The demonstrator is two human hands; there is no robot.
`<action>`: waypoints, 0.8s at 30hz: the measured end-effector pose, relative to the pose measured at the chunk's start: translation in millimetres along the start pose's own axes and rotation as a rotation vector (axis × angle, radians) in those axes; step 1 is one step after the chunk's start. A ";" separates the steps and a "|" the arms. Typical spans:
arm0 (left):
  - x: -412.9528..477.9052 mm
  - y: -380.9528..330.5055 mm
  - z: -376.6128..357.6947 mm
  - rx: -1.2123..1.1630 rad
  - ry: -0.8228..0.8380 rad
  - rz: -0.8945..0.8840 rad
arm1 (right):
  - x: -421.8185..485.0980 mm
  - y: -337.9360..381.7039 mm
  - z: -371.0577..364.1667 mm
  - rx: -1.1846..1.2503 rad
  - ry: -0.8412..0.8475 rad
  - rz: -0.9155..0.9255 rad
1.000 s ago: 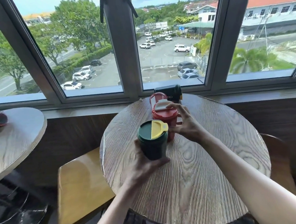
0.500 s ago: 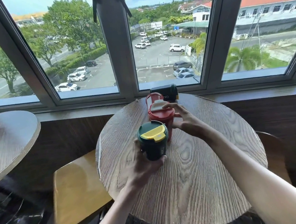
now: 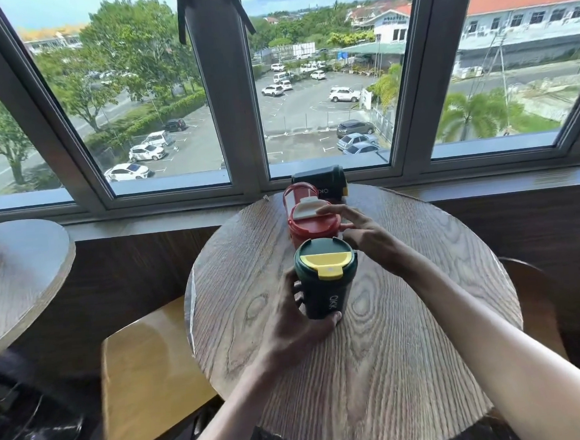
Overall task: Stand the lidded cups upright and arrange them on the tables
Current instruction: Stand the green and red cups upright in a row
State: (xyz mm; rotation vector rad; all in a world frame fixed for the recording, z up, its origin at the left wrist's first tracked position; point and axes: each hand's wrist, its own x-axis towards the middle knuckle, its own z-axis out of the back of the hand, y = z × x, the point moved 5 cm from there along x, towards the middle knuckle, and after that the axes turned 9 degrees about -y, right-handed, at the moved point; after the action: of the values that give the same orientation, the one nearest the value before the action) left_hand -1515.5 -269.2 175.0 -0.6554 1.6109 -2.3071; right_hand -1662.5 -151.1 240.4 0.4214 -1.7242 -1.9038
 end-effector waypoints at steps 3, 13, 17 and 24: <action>-0.6 -1.1 -3.3 -0.027 -0.020 0.000 | -0.4 -1.0 0.5 0.011 0.002 0.006; -3.0 -2.0 -3.2 -0.109 0.025 0.028 | -2.8 4.3 -3.3 0.082 -0.030 -0.022; -8.1 -9.2 12.1 -0.210 0.114 -0.002 | -9.5 6.9 -0.3 0.136 -0.030 -0.038; 46.6 -37.0 42.9 -0.204 -0.281 -0.013 | -2.1 -7.7 28.9 0.328 -0.356 -0.133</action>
State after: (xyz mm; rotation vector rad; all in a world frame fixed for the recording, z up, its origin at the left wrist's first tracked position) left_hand -1532.8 -312.1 231.9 -0.9892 1.7193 -1.9666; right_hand -1678.3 -126.0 236.5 0.3374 -2.3106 -1.8738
